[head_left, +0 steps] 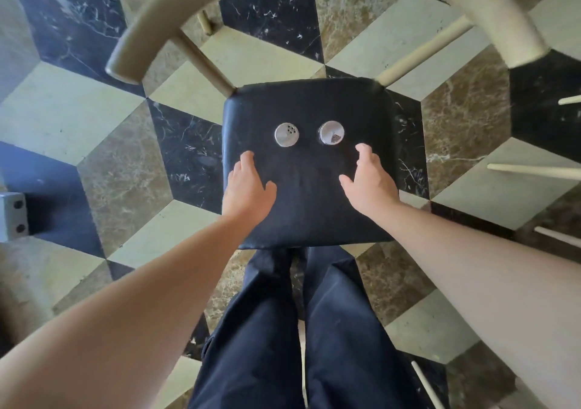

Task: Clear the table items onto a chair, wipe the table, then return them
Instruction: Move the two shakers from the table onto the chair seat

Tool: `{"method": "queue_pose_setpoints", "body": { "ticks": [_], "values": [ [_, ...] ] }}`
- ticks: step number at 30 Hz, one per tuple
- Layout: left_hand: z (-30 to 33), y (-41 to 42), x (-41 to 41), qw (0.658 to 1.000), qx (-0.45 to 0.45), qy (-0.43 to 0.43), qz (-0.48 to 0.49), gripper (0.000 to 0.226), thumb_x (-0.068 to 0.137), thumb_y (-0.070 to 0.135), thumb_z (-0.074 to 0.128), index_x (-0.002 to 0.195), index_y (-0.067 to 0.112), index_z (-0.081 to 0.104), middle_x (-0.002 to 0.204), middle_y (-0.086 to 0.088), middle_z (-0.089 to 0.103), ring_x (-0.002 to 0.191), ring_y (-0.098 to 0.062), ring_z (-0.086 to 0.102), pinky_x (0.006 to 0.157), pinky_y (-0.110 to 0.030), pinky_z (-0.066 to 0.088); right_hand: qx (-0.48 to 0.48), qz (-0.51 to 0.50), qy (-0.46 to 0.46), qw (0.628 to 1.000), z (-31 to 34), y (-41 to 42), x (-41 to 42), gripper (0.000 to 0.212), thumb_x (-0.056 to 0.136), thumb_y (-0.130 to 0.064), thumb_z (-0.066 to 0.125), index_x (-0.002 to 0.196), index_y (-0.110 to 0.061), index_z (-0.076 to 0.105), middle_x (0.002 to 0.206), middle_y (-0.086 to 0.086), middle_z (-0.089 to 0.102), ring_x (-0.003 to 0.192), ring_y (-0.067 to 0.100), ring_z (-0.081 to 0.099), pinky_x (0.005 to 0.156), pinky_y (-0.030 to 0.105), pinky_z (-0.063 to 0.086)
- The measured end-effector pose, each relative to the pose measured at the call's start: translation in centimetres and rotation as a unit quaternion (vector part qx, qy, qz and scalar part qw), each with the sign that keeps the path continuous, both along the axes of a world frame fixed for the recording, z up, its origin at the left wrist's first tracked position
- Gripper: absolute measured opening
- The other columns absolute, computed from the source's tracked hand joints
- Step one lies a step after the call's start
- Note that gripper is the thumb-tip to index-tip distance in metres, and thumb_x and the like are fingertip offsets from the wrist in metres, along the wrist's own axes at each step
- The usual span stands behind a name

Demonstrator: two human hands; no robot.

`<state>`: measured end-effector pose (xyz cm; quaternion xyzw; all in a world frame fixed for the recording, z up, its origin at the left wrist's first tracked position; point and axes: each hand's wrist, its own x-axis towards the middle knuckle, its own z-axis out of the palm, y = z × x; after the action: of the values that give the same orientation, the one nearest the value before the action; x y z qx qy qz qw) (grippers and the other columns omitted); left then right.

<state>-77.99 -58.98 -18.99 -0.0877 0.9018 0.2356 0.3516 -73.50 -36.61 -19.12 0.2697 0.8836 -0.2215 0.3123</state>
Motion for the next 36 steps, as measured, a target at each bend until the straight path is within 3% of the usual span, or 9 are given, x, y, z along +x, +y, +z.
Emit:
{"method": "queue_pose_setpoints", "body": {
  "ticks": [4,7,12,16,19,25,29,33,36],
  "values": [
    [3.9,-5.7,6.3,0.997,-0.007,-0.076,-0.028,0.042,0.085,0.014,0.056,0.126,0.012,0.049,0.121,-0.013,0.058,0.103,-0.034,0.059,0.087,-0.04,0.05,-0.046,-0.02,-0.05,0.997,3.9,0.5,6.0,0.047,0.096,-0.035,0.058,0.137,-0.022,0.039,0.128,0.003,0.06,0.111,0.027,0.06,0.081,0.033,0.044],
    [7.3,-9.6,11.0,0.989,-0.052,-0.1,-0.095,0.035,0.088,0.015,0.054,0.123,0.017,0.052,0.121,-0.008,0.059,0.104,-0.03,0.059,0.087,-0.041,0.051,-0.057,-0.034,-0.088,0.994,6.8,0.0,10.7,0.032,0.094,-0.034,0.056,0.123,-0.022,0.052,0.115,0.002,0.066,0.103,0.026,0.061,0.083,0.034,0.048],
    [11.0,-10.2,13.9,0.984,-0.05,-0.155,-0.077,0.027,0.087,0.021,0.056,0.114,0.016,0.056,0.109,-0.01,0.066,0.093,-0.029,0.058,0.079,-0.034,0.044,-0.077,-0.084,-0.114,0.987,11.7,-1.8,17.2,0.014,0.091,-0.033,0.057,0.102,-0.026,0.055,0.106,0.001,0.062,0.098,0.027,0.06,0.088,0.042,0.053],
    [12.8,-7.3,14.4,0.968,-0.046,-0.162,-0.186,0.022,0.091,0.021,0.056,0.109,0.011,0.062,0.111,-0.014,0.067,0.102,-0.033,0.06,0.079,-0.031,0.041,-0.112,-0.16,-0.099,0.976,14.6,-3.5,22.1,0.007,0.086,-0.029,0.062,0.09,-0.025,0.058,0.1,0.0,0.065,0.093,0.024,0.061,0.083,0.036,0.051],
    [14.7,-4.7,13.8,0.948,-0.061,-0.144,-0.277,0.025,0.094,0.02,0.052,0.114,0.008,0.061,0.116,-0.015,0.066,0.109,-0.035,0.06,0.088,-0.034,0.047,-0.12,-0.203,-0.094,0.967,16.8,-3.9,26.0,0.015,0.087,-0.027,0.061,0.102,-0.022,0.063,0.104,0.001,0.065,0.099,0.025,0.061,0.082,0.033,0.048],
    [17.3,1.8,14.7,0.876,-0.081,-0.111,-0.463,0.021,0.099,0.028,0.045,0.102,0.011,0.057,0.114,-0.012,0.065,0.114,-0.032,0.06,0.094,-0.036,0.045,-0.13,-0.303,-0.066,0.942,19.6,-2.7,34.4,0.016,0.089,-0.03,0.059,0.102,-0.021,0.06,0.103,0.002,0.066,0.092,0.019,0.059,0.084,0.037,0.051],
    [18.6,7.9,17.5,0.853,-0.081,-0.078,-0.51,0.015,0.094,0.025,0.05,0.095,0.014,0.059,0.107,-0.01,0.067,0.107,-0.032,0.062,0.091,-0.037,0.049,-0.171,-0.388,-0.06,0.904,20.3,-1.1,41.4,0.017,0.089,-0.032,0.062,0.103,-0.024,0.06,0.1,-0.005,0.06,0.089,0.011,0.055,0.07,0.025,0.043],
    [19.5,15.4,21.4,0.814,-0.084,-0.063,-0.572,0.012,0.09,0.028,0.049,0.085,0.025,0.06,0.099,-0.005,0.069,0.101,-0.028,0.064,0.09,-0.036,0.052,-0.178,-0.459,-0.037,0.87,20.3,1.2,48.8,0.023,0.088,-0.034,0.064,0.107,-0.023,0.061,0.103,-0.001,0.061,0.095,0.016,0.055,0.08,0.028,0.046],
    [19.6,20.6,23.4,0.773,-0.096,-0.032,-0.627,0.024,0.096,0.03,0.044,0.102,0.017,0.063,0.104,-0.007,0.069,0.102,-0.029,0.065,0.084,-0.034,0.048,-0.181,-0.549,-0.012,0.816,19.3,1.3,54.0,0.013,0.085,-0.036,0.064,0.082,-0.026,0.055,0.085,-0.002,0.058,0.085,0.019,0.059,0.075,0.033,0.049]
  ]
}}
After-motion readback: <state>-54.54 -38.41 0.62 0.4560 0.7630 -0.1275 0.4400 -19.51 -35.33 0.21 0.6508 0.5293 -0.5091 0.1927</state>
